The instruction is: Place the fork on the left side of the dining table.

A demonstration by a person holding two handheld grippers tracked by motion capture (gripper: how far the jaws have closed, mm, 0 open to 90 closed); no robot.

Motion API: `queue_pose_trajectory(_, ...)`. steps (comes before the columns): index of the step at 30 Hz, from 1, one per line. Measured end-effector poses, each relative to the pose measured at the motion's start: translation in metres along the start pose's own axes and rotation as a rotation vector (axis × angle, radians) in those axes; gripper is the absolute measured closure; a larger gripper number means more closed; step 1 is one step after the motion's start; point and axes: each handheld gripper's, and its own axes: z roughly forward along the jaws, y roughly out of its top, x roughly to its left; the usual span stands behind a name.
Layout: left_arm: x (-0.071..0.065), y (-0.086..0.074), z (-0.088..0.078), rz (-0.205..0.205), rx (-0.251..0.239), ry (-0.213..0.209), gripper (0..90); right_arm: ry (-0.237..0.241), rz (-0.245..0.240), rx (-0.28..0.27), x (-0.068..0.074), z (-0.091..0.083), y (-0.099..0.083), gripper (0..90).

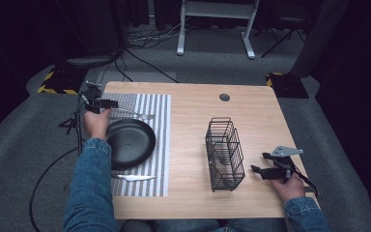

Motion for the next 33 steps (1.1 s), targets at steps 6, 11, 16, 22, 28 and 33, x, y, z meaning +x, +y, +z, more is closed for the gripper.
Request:
queue_pose_trajectory(6,0.003,-0.002,0.002,-0.015,0.015,0.007,57.1,0.000,-0.001,0.000,0.000,0.000,0.000,20.1)
queue_pose_trajectory(11,0.006,-0.003,0.004,-0.029,0.027,0.010,56.5,0.000,-0.001,0.000,0.000,0.000,0.000,20.1)
queue_pose_trajectory(16,0.006,-0.005,0.005,-0.034,0.039,0.026,56.1,-0.001,-0.001,0.000,0.000,0.000,0.000,20.1)
queue_pose_trajectory(22,0.009,-0.008,0.002,-0.031,0.046,0.043,54.3,-0.001,-0.001,0.000,0.000,0.000,0.000,20.1)
queue_pose_trajectory(28,0.008,-0.006,-0.003,-0.031,0.006,0.028,53.4,-0.001,-0.001,0.000,0.000,0.000,0.000,20.0)
queue_pose_trajectory(33,0.001,-0.003,-0.010,0.000,-0.021,0.034,52.2,-0.001,-0.001,0.000,0.000,0.000,0.000,20.0)
